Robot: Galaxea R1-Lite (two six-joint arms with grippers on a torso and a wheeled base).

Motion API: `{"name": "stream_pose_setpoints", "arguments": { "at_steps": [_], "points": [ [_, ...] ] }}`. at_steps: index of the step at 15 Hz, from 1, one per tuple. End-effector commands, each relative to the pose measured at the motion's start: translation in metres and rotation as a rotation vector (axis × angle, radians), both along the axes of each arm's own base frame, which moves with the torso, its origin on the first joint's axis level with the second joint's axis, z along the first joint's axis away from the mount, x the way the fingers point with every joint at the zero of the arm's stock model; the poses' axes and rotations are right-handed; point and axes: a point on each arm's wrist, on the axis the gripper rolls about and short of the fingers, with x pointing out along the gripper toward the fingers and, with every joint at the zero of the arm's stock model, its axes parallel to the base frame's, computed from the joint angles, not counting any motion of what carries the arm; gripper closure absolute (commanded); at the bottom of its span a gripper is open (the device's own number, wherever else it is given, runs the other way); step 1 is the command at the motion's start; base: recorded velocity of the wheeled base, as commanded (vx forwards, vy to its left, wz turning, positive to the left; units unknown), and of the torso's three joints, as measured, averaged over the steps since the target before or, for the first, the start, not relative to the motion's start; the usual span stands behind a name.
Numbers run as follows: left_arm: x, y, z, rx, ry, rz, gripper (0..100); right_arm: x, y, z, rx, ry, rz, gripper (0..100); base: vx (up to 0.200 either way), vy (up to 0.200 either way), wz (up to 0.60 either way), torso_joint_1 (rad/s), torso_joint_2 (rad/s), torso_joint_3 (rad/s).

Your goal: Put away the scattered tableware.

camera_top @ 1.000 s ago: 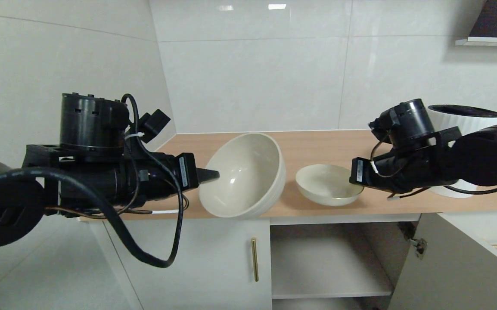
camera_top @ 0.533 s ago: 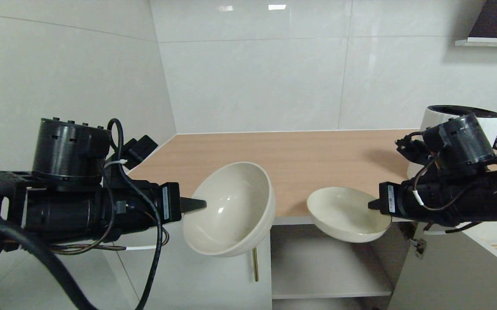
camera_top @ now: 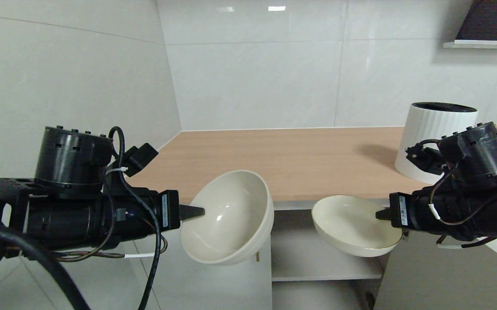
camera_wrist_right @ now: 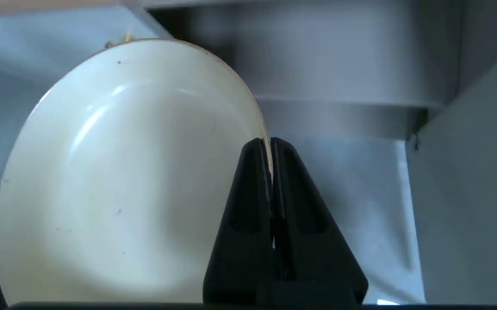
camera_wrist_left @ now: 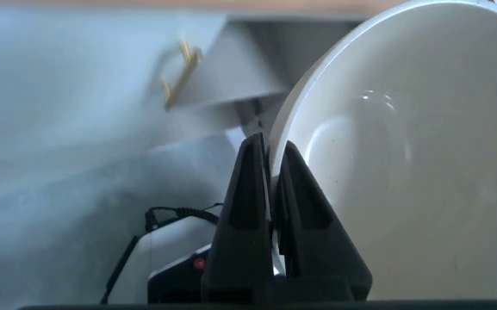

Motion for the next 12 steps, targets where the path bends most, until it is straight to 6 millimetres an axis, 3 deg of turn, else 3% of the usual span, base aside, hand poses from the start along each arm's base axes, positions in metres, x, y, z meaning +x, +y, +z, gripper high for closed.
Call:
{"name": "stream_pose_setpoints", "arguments": {
  "at_steps": [1,12],
  "points": [
    [0.003,-0.001,-0.004,0.006,0.013,-0.001,100,0.001,0.000,0.000,0.001,-0.004,-0.002,100,0.000,0.000,0.00,0.000,0.00,0.000],
    [0.014,-0.008,-0.023,0.037,0.080,-0.005,100,0.017,0.005,-0.016,-0.030,0.011,-0.037,100,0.000,0.000,0.00,0.000,0.00,0.000]
  ]
}}
